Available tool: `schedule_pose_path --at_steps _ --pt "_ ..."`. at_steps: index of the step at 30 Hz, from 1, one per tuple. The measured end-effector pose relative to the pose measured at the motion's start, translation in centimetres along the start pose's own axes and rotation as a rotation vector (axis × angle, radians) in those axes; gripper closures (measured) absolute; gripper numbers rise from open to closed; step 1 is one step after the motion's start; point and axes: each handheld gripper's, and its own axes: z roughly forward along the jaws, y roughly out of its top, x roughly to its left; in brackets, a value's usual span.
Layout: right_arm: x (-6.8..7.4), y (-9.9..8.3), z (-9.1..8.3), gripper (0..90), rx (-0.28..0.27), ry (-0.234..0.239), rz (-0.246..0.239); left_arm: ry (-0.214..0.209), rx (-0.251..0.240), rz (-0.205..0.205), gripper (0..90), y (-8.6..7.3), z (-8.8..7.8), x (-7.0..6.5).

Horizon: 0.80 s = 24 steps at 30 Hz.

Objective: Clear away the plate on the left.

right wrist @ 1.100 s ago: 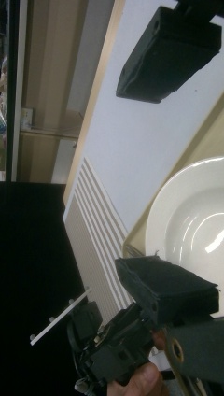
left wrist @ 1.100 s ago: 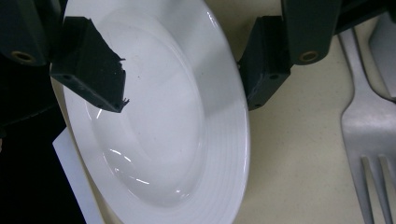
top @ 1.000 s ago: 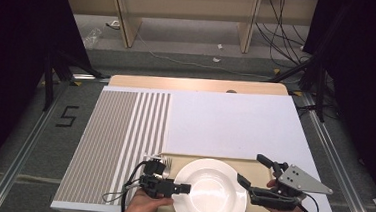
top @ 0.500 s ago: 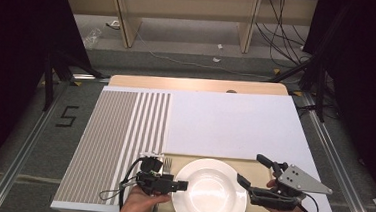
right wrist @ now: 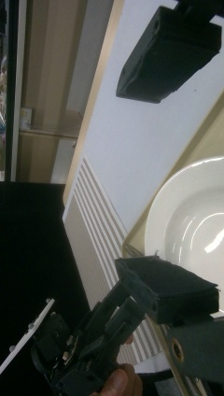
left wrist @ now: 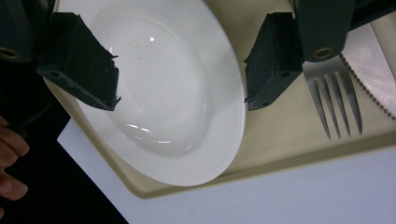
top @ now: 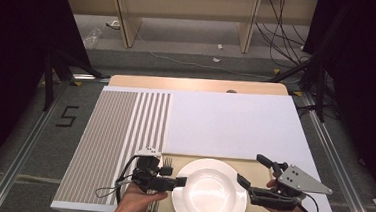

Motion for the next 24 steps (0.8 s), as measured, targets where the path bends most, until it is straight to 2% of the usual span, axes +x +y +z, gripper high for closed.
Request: schedule_pose_path --at_steps 5,11,15,24 --pt "0.0 0.0 0.0 15.7 -0.002 0.000 0.001 0.000 -0.040 0.051 25.1 0.2 -0.6 -0.1" --pt "0.0 0.0 0.0 15.8 -0.003 0.000 0.002 -0.011 -0.110 0.089 25.1 0.4 -1.4 -0.1" --pt "0.0 0.0 0.0 15.8 -0.004 0.000 0.004 -0.032 -0.136 0.114 25.1 0.4 -1.7 -0.1" --pt "-0.1 0.0 0.0 15.8 -0.006 0.000 0.004 -0.021 -0.206 0.168 25.0 0.5 -2.6 0.1"
